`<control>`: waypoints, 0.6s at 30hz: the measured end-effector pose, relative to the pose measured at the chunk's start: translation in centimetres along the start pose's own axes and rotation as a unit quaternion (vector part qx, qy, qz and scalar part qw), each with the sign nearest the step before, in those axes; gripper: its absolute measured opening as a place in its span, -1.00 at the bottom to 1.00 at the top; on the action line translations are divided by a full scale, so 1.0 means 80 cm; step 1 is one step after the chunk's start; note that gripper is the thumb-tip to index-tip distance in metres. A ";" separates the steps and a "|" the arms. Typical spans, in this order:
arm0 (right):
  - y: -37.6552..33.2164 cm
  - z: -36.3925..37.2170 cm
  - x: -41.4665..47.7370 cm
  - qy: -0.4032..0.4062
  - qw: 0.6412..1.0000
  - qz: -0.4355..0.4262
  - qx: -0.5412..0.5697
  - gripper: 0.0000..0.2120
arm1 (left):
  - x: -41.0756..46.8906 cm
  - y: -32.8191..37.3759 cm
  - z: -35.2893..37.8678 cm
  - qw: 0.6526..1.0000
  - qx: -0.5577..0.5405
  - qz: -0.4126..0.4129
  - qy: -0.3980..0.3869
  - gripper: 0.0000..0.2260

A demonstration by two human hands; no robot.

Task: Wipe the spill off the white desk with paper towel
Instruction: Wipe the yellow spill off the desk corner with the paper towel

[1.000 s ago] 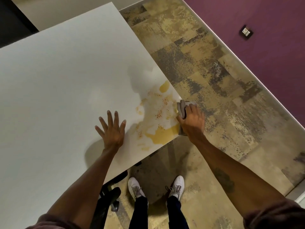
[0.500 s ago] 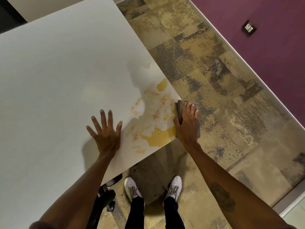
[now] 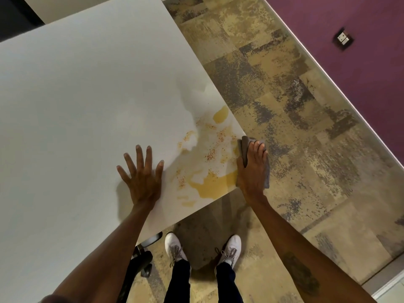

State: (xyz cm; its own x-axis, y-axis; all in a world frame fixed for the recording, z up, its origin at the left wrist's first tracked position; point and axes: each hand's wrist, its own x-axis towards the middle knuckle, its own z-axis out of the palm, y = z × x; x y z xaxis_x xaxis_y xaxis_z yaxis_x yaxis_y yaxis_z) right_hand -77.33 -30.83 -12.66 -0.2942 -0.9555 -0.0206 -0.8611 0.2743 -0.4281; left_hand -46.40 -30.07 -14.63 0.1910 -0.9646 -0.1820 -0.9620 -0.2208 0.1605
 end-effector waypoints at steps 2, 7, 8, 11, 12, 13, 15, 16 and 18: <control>0.001 0.003 -0.002 0.010 1.000 0.008 0.029 -0.48 | 0.001 0.000 0.002 1.000 -0.003 0.001 0.004 -0.37; -0.013 0.008 0.003 0.027 0.996 0.059 0.060 -0.51 | 0.004 -0.004 0.006 1.000 -0.009 0.001 0.006 -0.36; -0.017 0.008 0.005 0.033 0.996 0.063 0.047 -0.52 | 0.004 -0.004 0.007 1.000 -0.008 0.001 0.005 -0.36; -0.029 0.008 0.018 0.043 0.997 0.061 0.027 -0.52 | 0.004 -0.005 0.006 1.000 -0.006 0.004 0.001 -0.33; -0.034 0.009 0.025 0.043 0.997 0.056 0.029 -0.52 | 0.004 -0.004 0.005 1.000 -0.006 0.005 0.002 -0.33; -0.040 0.010 0.033 0.041 0.997 0.052 0.037 -0.53 | 0.003 -0.004 0.004 1.000 -0.006 0.005 0.002 -0.33; -0.052 0.015 0.053 0.031 0.997 0.041 0.066 -0.53 | 0.003 -0.003 0.002 1.000 -0.005 0.005 0.001 -0.33; -0.057 0.018 0.065 0.027 0.996 0.032 0.080 -0.54 | 0.003 -0.002 0.002 1.000 -0.003 0.005 0.001 -0.33; -0.067 0.026 0.089 0.017 0.994 0.018 0.103 -0.54 | 0.003 -0.002 0.000 1.000 -0.002 0.004 0.001 -0.33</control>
State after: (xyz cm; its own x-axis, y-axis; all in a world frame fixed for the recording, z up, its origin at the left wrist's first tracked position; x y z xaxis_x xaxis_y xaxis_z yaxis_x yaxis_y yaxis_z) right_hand -73.90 -39.32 -12.37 -0.3408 -0.9401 -0.0104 -0.7475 0.2777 -0.6034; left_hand -46.23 -30.24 -14.73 0.1833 -0.9668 -0.1780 -0.9627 -0.2132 0.1664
